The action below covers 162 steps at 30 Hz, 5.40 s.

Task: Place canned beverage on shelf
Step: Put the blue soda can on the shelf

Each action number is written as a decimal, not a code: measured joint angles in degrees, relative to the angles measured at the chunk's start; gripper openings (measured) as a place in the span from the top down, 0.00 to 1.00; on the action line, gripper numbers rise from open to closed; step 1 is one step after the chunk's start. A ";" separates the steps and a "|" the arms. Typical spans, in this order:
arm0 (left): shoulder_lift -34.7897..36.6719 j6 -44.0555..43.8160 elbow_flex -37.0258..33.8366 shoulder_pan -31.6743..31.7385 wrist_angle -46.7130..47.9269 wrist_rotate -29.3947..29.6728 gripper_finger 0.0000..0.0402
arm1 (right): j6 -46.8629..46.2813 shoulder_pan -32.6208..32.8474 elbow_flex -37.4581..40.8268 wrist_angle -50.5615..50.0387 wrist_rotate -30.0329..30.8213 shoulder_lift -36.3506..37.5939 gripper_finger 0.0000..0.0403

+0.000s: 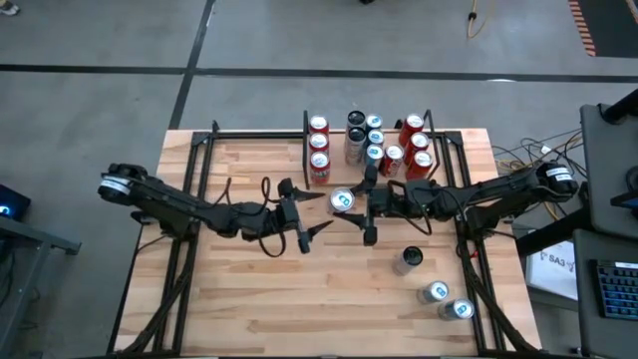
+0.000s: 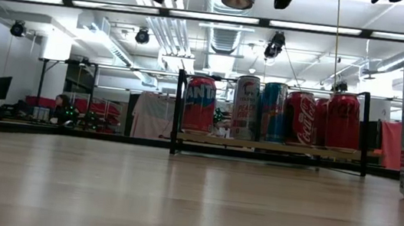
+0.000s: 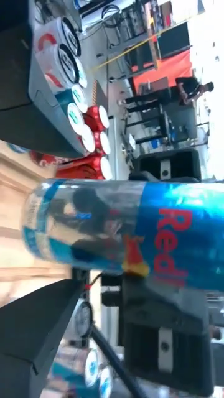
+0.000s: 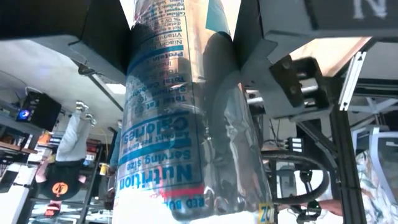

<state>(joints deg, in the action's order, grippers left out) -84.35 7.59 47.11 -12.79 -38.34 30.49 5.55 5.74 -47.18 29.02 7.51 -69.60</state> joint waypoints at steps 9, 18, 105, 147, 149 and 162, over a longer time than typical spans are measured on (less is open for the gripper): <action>-7.14 0.27 0.00 1.00 -12.01 -2.76 0.21 | 0.17 0.00 0.00 -0.09 0.00 0.00 0.48; -9.39 1.06 1.87 1.49 -14.75 -2.57 0.23 | 0.94 0.00 0.00 -0.44 0.00 0.00 0.48; 29.78 22.91 -10.79 4.49 10.00 7.94 0.31 | -9.41 -17.04 -31.92 -59.64 6.01 -16.82 0.45; 37.57 22.98 -14.56 4.76 10.04 7.92 0.31 | -16.08 -18.53 -16.19 -37.49 19.84 -16.78 0.26; 37.57 22.98 -14.56 4.76 10.05 7.92 0.31 | -15.48 -18.53 -17.42 -38.23 19.69 -16.63 0.27; 37.57 23.46 -14.60 4.76 10.75 7.92 0.31 | -13.57 -18.55 -34.75 -71.50 15.56 -16.02 0.44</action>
<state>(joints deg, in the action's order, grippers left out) -46.78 31.05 32.51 -8.03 -27.59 38.41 -8.02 -12.81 -81.93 -42.48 23.07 -85.62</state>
